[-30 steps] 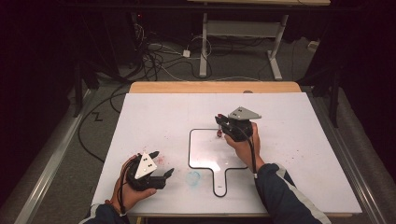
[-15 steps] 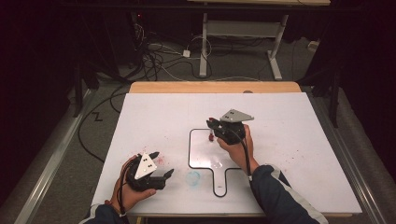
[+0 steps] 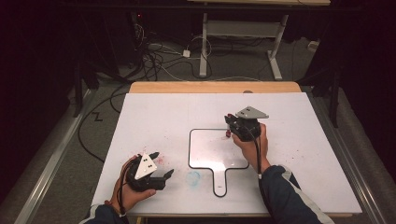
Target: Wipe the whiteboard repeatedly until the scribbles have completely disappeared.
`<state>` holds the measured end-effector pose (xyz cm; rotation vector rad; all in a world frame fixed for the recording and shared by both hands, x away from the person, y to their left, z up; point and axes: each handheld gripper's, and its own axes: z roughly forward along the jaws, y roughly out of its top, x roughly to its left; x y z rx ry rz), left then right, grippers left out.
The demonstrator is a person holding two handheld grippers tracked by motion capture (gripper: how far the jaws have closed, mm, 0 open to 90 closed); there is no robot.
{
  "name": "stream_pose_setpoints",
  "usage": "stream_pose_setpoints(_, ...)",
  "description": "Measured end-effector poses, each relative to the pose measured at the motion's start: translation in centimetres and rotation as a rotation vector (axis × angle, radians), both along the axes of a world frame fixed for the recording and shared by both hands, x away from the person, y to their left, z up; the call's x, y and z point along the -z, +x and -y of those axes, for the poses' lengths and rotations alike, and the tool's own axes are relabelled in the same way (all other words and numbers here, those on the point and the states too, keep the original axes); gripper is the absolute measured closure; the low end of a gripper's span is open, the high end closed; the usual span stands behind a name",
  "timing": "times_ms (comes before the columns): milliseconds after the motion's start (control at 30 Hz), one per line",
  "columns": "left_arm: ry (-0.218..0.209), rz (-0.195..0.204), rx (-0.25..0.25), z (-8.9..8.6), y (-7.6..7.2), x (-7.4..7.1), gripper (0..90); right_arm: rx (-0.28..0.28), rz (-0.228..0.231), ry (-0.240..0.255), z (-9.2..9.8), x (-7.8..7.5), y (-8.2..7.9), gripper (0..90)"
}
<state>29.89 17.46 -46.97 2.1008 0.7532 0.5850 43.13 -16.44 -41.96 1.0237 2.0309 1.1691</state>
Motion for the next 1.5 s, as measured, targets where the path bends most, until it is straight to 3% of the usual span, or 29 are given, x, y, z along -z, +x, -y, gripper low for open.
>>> stream_pose_setpoints(100, 0.0, -0.001, 0.002, 0.1, 0.1, 0.0, 20.6, -0.011, 0.02, 0.006, -0.2, 0.3, -0.3, 81.7)
stream_pose_setpoints(167, 0.002, -0.004, 0.003, 0.2, 0.1, 0.1, 20.6, -0.055, 0.004, 0.059, -0.6, 0.4, -0.6, 81.7)
stream_pose_setpoints(267, 0.005, -0.003, 0.007, 0.2, 0.2, 0.1, 20.6, -0.105, -0.003, 0.087, -1.7, 0.7, -1.1, 81.6)
stream_pose_setpoints(367, 0.003, -0.004, 0.007, 0.2, 0.1, 0.1, 20.6, -0.112, 0.005, 0.071, -1.9, 0.7, -1.2, 81.7)
stream_pose_setpoints(667, 0.004, -0.002, 0.003, 0.0, 0.1, 0.0, 20.6, 0.032, 0.033, 0.007, 1.5, 0.3, 0.1, 81.7)
stream_pose_setpoints(767, 0.004, -0.002, 0.005, 0.2, 0.1, 0.1, 20.6, 0.022, 0.037, 0.009, 1.8, 0.4, 0.1, 81.7)
stream_pose_setpoints(867, 0.005, -0.005, 0.005, 0.2, 0.1, 0.1, 20.6, -0.026, -0.003, 0.09, 1.5, 0.5, -0.3, 81.6)
stream_pose_setpoints(1000, 0.008, -0.006, 0.009, 0.2, 0.1, 0.1, 20.6, -0.072, -0.012, 0.1, 0.6, 0.6, -0.8, 81.7)
stream_pose_setpoints(1133, 0.006, -0.005, 0.008, 0.2, 0.1, 0.1, 20.6, -0.042, 0.008, 0.076, 1.0, 0.6, -0.6, 81.7)
stream_pose_setpoints(1200, 0.007, -0.004, 0.007, 0.1, 0.0, 0.1, 20.6, -0.001, 0.043, 0.02, 1.4, 0.5, -0.4, 81.7)
stream_pose_setpoints(1300, 0.002, -0.003, 0.004, 0.1, 0.0, 0.1, 20.6, 0.045, 0.071, -0.015, 2.4, 0.5, 0.1, 81.7)
stream_pose_setpoints(1333, 0.002, -0.002, 0.005, 0.1, 0.0, 0.0, 20.6, 0.061, 0.07, -0.016, 2.7, 0.5, 0.3, 81.7)
stream_pose_setpoints(1400, 0.003, -0.003, 0.005, 0.1, 0.0, 0.1, 20.6, 0.066, 0.053, 0.026, 3.2, 0.6, 0.5, 81.7)
stream_pose_setpoints(1500, 0.006, -0.006, 0.008, 0.2, 0.1, 0.1, 20.6, 0.024, 0.023, 0.072, 2.6, 0.6, 0.2, 81.6)
